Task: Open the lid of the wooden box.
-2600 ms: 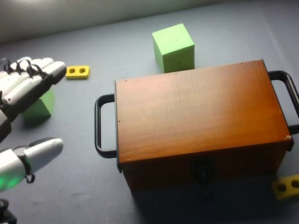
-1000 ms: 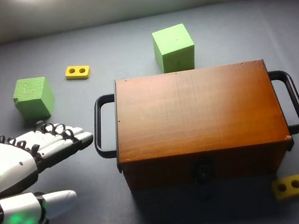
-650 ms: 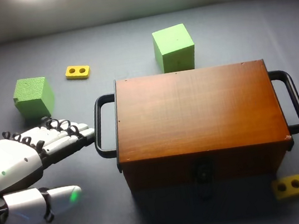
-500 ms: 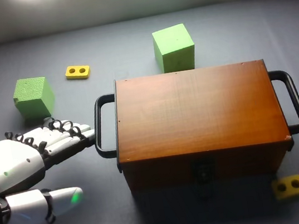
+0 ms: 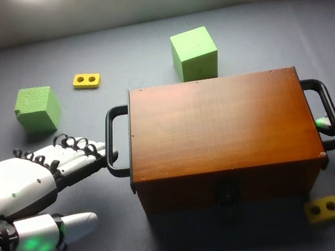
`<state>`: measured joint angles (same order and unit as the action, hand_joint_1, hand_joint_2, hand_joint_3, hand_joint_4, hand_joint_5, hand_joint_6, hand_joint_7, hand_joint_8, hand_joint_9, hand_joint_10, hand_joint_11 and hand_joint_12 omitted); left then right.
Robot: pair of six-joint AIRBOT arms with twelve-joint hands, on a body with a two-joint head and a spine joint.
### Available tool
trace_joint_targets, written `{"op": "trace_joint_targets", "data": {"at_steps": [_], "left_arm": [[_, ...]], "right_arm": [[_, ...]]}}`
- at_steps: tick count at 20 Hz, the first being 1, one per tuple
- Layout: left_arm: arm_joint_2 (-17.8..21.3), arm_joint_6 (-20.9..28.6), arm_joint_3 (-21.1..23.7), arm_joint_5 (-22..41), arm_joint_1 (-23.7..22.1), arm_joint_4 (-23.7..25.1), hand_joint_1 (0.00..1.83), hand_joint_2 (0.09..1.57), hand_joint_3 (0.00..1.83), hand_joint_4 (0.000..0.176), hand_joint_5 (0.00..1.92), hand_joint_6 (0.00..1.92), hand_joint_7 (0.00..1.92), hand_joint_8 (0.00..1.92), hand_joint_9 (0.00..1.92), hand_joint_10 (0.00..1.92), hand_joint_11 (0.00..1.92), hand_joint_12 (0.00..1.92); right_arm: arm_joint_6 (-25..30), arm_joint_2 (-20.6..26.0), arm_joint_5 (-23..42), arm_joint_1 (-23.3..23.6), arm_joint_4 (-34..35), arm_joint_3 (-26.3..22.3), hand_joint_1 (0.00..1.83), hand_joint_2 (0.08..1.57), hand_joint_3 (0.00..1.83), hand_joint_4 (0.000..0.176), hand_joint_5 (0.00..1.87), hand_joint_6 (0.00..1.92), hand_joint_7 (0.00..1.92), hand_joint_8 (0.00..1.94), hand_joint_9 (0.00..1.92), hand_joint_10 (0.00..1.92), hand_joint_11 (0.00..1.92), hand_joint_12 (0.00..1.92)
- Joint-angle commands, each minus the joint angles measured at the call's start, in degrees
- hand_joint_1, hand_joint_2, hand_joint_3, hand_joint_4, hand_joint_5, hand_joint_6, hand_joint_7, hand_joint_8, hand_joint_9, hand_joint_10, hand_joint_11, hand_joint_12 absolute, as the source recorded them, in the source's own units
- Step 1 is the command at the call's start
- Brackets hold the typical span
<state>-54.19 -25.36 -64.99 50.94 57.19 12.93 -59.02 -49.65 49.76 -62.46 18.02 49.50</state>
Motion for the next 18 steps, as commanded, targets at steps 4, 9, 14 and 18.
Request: {"op": "trace_joint_targets", "data": {"at_steps": [4,9,14,18], "left_arm": [[0.7,0.8,0.7,9.9,-0.7,-0.9,0.14,1.48,0.01,0.000,0.00,0.00,0.00,0.00,0.00,0.00,0.00,0.00],[2.9,-1.9,2.0,14.1,-0.7,-3.3,0.12,1.49,0.00,0.000,0.00,0.00,0.00,0.00,0.00,0.00,0.00,0.00],[4.5,-4.3,2.4,17.0,-0.8,-5.6,0.26,1.44,0.00,0.000,0.01,0.00,0.00,0.00,0.00,0.00,0.00,0.00],[4.6,-5.3,1.7,16.9,-2.9,-6.1,0.13,1.46,0.00,0.000,0.00,0.00,0.00,0.00,0.00,0.00,0.00,0.00]], "right_arm": [[0.2,1.1,10.7,0.9,-2.1,-1.3,0.55,1.35,0.00,0.000,0.01,0.00,0.00,0.00,0.00,0.00,0.00,0.00],[0.2,3.1,15.0,0.7,-2.9,-2.9,0.47,1.37,0.00,0.000,0.00,0.00,0.00,0.00,0.00,0.00,0.00,0.00],[0.3,3.6,18.2,0.6,-3.1,-3.0,0.42,1.38,0.01,0.000,0.00,0.00,0.00,0.00,0.00,0.00,0.00,0.00],[0.3,3.6,20.0,1.1,-2.6,-2.5,0.36,1.38,0.00,0.000,0.00,0.00,0.00,0.00,0.00,0.00,0.00,0.00]]}}
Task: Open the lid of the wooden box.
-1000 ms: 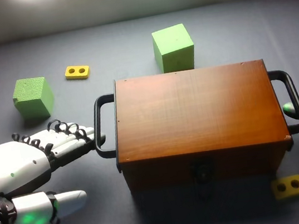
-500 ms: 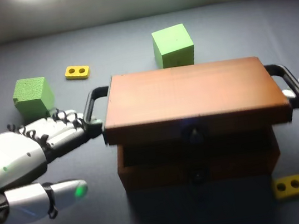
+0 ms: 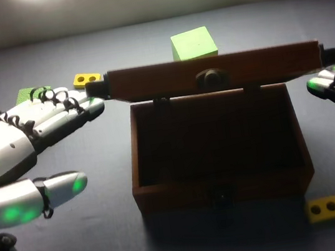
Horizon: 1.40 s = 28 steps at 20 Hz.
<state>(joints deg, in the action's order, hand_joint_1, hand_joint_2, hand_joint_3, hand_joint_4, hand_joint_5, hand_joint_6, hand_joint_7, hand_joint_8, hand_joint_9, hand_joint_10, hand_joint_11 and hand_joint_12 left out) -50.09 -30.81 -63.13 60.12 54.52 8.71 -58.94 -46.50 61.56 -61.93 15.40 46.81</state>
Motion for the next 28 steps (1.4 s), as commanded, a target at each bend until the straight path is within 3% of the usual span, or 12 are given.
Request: {"op": "trace_joint_targets", "data": {"at_steps": [1,8,9,10,18,19,20,21,22,23,25,28], "left_arm": [[0.2,-0.2,-0.5,7.5,-1.4,-1.9,0.14,1.45,0.00,0.000,0.00,0.00,0.00,0.00,0.00,0.00,0.00,0.00],[-2.4,-0.6,-3.3,6.5,-5.9,-2.1,0.30,1.44,0.00,0.000,0.00,0.00,0.00,0.00,0.00,0.00,0.00,0.00],[-3.0,-0.6,-3.8,6.3,-6.6,-2.3,0.27,1.41,0.01,0.000,0.00,0.00,0.00,0.00,0.00,0.00,0.00,0.21],[-3.6,-0.7,-4.4,6.2,-7.5,-2.6,0.20,1.42,0.02,0.000,0.00,0.00,0.00,0.00,0.00,0.00,0.00,0.25],[-4.2,-1.6,-4.8,10.3,-6.9,-6.1,0.40,1.40,0.00,0.000,0.00,0.00,0.00,0.00,0.00,0.00,0.00,0.07],[-4.0,-1.6,-4.6,11.2,-6.5,-6.4,0.42,1.41,0.00,0.000,0.02,0.00,0.00,0.00,0.00,0.00,0.00,0.26],[-3.9,-1.7,-4.4,12.0,-6.2,-6.6,0.42,1.41,0.00,0.000,0.02,0.00,0.00,0.00,0.00,0.00,0.00,0.26],[-3.8,-1.8,-4.2,12.5,-6.0,-6.9,0.40,1.44,0.00,0.000,0.00,0.00,0.00,0.00,0.00,0.00,0.00,0.05],[-3.7,-2.1,-4.0,13.3,-5.7,-7.2,0.39,1.43,0.00,0.000,0.00,0.00,0.00,0.00,0.00,0.00,0.00,0.01],[-3.5,-2.5,-3.7,14.2,-5.5,-7.6,0.39,1.44,0.00,0.000,0.00,0.00,0.00,0.00,0.00,0.00,0.00,0.00],[-3.4,-2.8,-3.3,15.9,-4.9,-8.3,0.39,1.41,0.00,0.000,0.00,0.00,0.00,0.00,0.00,0.00,0.00,0.00],[-3.3,-3.6,-2.6,19.2,-3.6,-10.1,0.37,1.41,0.00,0.000,0.00,0.00,0.00,0.00,0.00,0.00,0.00,0.00]], "right_arm": [[0.2,0.5,8.7,1.0,0.4,0.5,0.35,1.38,0.00,0.000,0.00,0.00,0.00,0.00,0.00,0.00,0.00,0.00],[0.0,-0.6,9.7,4.2,1.6,2.8,0.43,1.36,0.00,0.000,0.00,0.00,0.00,0.00,0.00,0.00,0.00,0.00],[-0.1,-0.9,9.8,4.5,2.1,3.1,0.45,1.36,0.00,0.000,0.00,0.00,0.00,0.00,0.00,0.00,0.00,0.00],[-0.3,-1.3,9.9,4.8,2.9,3.6,0.46,1.36,0.00,0.000,0.00,0.00,0.00,0.00,0.00,0.00,0.01,0.00],[-0.4,-2.0,10.9,5.6,4.1,4.3,0.56,1.39,0.00,0.000,0.00,0.00,0.00,0.00,0.00,0.00,0.01,0.00],[-0.4,-1.7,11.5,5.6,4.1,4.1,0.52,1.40,0.01,0.000,0.00,0.00,0.00,0.00,0.00,0.00,0.00,0.00],[-0.4,-1.3,12.4,5.6,4.1,3.7,0.52,1.40,0.01,0.000,0.00,0.00,0.00,0.00,0.00,0.00,0.00,0.00],[-0.4,-0.9,13.1,5.6,4.0,3.4,0.54,1.41,0.01,0.000,0.00,0.00,0.00,0.00,0.00,0.00,0.00,0.00],[-0.4,-0.7,14.1,5.5,3.9,3.0,0.49,1.42,0.01,0.000,0.00,0.00,0.00,0.00,0.00,0.00,0.02,0.01],[-0.4,-0.2,15.2,5.5,3.7,2.6,0.47,1.45,0.00,0.000,0.00,0.00,0.00,0.00,0.00,0.00,0.00,0.12],[-0.4,1.0,17.5,5.0,3.4,1.6,0.44,1.45,0.00,0.000,0.00,0.00,0.00,0.00,0.00,0.00,0.00,0.00],[-0.3,2.6,22.5,3.2,3.2,0.2,0.17,1.39,0.00,0.000,0.00,0.00,0.00,0.00,0.00,0.00,0.00,0.00]]}}
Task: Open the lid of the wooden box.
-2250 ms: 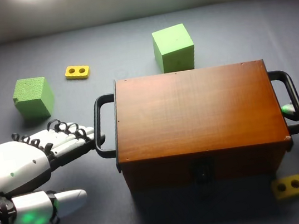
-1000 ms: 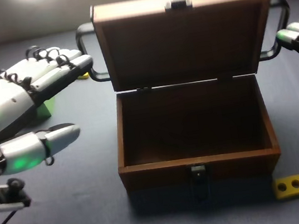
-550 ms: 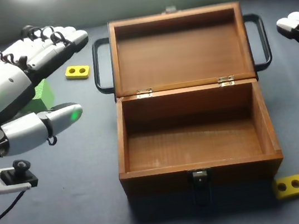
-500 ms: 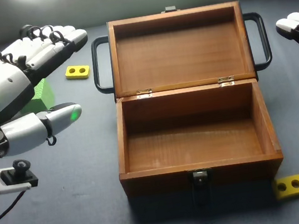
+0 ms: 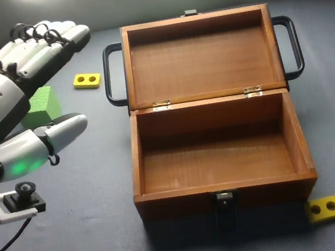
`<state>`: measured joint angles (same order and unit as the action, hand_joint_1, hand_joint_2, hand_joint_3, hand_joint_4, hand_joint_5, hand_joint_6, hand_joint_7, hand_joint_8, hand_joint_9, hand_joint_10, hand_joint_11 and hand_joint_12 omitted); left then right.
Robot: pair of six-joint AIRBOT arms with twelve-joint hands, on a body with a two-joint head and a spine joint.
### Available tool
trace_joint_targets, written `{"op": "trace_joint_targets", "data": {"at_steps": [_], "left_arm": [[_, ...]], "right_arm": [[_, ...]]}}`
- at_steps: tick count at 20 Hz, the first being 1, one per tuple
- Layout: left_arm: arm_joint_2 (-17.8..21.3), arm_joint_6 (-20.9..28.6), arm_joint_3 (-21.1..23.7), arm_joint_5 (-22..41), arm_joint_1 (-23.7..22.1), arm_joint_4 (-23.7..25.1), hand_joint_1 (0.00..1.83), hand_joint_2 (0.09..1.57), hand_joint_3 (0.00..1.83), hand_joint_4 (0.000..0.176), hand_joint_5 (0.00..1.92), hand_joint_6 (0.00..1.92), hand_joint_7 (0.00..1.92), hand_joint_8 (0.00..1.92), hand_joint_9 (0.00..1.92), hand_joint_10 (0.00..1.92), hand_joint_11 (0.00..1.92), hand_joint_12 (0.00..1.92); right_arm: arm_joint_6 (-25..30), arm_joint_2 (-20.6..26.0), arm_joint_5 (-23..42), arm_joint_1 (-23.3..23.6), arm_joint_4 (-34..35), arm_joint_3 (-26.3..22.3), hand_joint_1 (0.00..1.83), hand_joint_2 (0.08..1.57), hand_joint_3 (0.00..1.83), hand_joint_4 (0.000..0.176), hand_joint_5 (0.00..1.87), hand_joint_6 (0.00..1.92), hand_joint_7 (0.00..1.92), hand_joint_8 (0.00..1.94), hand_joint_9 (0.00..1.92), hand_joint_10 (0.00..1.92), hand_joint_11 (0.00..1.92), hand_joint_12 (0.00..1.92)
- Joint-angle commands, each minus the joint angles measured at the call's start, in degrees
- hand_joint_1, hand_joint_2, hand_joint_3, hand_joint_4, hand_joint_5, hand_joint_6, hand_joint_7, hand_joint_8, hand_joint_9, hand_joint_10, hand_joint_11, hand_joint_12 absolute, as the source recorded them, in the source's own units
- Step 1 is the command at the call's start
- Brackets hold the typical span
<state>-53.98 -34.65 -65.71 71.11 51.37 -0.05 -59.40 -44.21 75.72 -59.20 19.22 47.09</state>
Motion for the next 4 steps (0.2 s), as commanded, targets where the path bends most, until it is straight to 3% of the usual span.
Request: {"op": "trace_joint_targets", "data": {"at_steps": [1,2,4], "left_arm": [[0.9,-0.1,0.3,9.5,0.2,-1.9,0.35,1.41,0.00,0.000,0.00,0.00,0.00,0.00,0.00,0.00,0.01,0.01],[1.1,-0.4,0.7,10.7,0.7,-2.6,0.42,1.40,0.00,0.000,0.00,0.00,0.00,0.00,0.00,0.00,0.00,0.00],[1.4,-0.6,1.1,12.5,1.5,-3.2,0.46,1.41,0.00,0.000,0.00,0.00,0.00,0.00,0.00,0.00,0.00,0.00]], "right_arm": [[0.1,0.8,9.7,0.0,-0.7,-0.5,0.15,1.36,0.00,0.000,0.00,0.00,0.00,0.00,0.00,0.00,0.00,0.00],[0.1,1.3,11.3,-0.4,-1.0,-0.9,0.22,1.42,0.00,0.000,0.00,0.00,0.00,0.00,0.00,0.00,0.00,0.00],[0.1,2.2,13.6,-0.9,-1.3,-1.5,0.21,1.40,0.00,0.000,0.00,0.00,0.00,0.00,0.00,0.00,0.00,0.00]]}}
